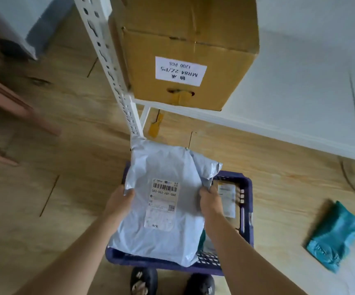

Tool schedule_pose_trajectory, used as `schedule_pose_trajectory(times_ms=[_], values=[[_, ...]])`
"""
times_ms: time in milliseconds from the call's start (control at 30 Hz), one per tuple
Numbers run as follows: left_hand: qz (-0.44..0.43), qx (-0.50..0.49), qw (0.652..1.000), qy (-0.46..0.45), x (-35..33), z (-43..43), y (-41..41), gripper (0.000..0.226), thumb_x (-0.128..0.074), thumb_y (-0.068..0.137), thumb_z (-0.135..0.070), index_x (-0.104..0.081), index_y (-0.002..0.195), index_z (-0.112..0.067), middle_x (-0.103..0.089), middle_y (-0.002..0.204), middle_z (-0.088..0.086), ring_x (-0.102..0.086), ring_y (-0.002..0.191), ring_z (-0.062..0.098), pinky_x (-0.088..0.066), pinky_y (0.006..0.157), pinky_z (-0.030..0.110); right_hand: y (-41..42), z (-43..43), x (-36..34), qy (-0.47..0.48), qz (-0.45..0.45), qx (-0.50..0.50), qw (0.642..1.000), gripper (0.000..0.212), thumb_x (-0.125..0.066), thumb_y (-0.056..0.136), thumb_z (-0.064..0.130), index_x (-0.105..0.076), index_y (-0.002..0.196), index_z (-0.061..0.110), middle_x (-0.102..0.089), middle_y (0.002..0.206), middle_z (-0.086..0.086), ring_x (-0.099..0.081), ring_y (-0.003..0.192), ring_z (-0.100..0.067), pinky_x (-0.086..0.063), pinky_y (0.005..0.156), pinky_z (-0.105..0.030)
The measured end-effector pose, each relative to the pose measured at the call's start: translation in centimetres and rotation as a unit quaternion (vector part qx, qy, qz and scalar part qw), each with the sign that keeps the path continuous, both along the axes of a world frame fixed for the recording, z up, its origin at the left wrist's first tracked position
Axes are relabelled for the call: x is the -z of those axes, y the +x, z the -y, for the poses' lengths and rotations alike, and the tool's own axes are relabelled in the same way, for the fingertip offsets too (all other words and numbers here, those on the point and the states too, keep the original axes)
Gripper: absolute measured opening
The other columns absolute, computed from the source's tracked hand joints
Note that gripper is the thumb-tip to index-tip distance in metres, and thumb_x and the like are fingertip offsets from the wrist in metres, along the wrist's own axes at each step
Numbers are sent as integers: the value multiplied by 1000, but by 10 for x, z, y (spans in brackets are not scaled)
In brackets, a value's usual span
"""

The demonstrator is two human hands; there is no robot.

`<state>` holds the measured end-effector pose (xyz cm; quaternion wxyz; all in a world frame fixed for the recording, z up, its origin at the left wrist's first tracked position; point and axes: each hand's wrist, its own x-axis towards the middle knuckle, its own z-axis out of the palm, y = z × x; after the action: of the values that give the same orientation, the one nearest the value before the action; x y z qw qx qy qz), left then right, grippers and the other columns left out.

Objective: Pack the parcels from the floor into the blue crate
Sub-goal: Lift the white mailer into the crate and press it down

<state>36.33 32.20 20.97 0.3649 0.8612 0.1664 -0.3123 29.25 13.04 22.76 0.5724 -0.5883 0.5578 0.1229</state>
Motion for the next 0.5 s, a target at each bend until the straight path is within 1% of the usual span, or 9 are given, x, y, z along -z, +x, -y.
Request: schedule_pose_trajectory(times_ms=[67,100,167,233,267,333,400,467,500], values=[[-11,4,1000,6,37,-2,-1,21,-42,98,-13,-51,88,3,-33,60,1,-33,53,14,-22,49,31,-2,-3,33,-1,-11,-8,1000,23,-36,97,15,-50,115,14,-51,78,-3,-47,67,-19,-36,62,-27],[-14,3,1000,8,54,-2,-1,18,-41,98,-13,-45,84,-3,-33,61,2,-32,55,16,-21,51,33,-3,-4,46,-3,-21,-19,1000,28,-36,97,15,-47,123,20,-51,79,-1,-47,65,-17,-36,60,-27],[-35,4,999,19,84,-3,-4,18,-40,98,-12,-41,82,-2,-39,70,9,-37,63,22,-23,55,33,-8,-4,73,-3,-50,-50,997,51,-38,96,14,-28,143,31,-53,87,1,-46,64,-15,-36,59,-28],[-66,12,996,55,107,-3,-11,17,-44,95,-13,-46,101,3,-51,93,20,-50,79,31,-35,65,34,-14,-9,98,-3,-66,-106,992,71,-43,90,11,-12,148,38,-56,99,-1,-48,66,-17,-37,59,-30],[-68,28,994,77,119,-5,-15,30,-48,92,-13,-44,118,2,-53,109,22,-55,90,35,-41,72,35,-18,-14,110,-14,-64,-150,987,78,-46,88,9,-7,147,41,-55,114,-4,-52,73,-20,-40,61,-31],[-28,112,989,96,134,-9,-27,66,-58,87,-10,-25,145,-7,-41,135,22,-55,109,36,-47,81,36,-27,-26,131,-63,-74,-280,955,90,-54,85,7,1,146,43,-37,140,-7,-54,106,-27,-48,80,-34],[75,244,959,121,139,-10,-36,90,-69,81,-9,-12,150,-10,-24,149,19,-40,130,34,-46,96,38,-34,-34,144,-117,-91,-406,902,107,-64,82,9,15,144,43,-10,154,-9,-31,135,-31,-43,99,-36],[204,371,893,153,142,-10,-38,106,-81,64,-9,-17,149,-11,-23,151,19,-30,138,35,-42,103,46,-38,-35,151,-155,-98,-449,874,115,-70,82,18,24,142,42,21,156,-8,-8,145,-34,-40,103,-36],[247,427,854,166,145,-10,-37,113,-84,56,-9,-18,149,-13,-24,152,19,-25,140,33,-40,103,49,-39,-36,153,-167,-100,-455,869,116,-72,81,24,27,141,42,29,153,-8,-2,146,-33,-41,104,-36]])
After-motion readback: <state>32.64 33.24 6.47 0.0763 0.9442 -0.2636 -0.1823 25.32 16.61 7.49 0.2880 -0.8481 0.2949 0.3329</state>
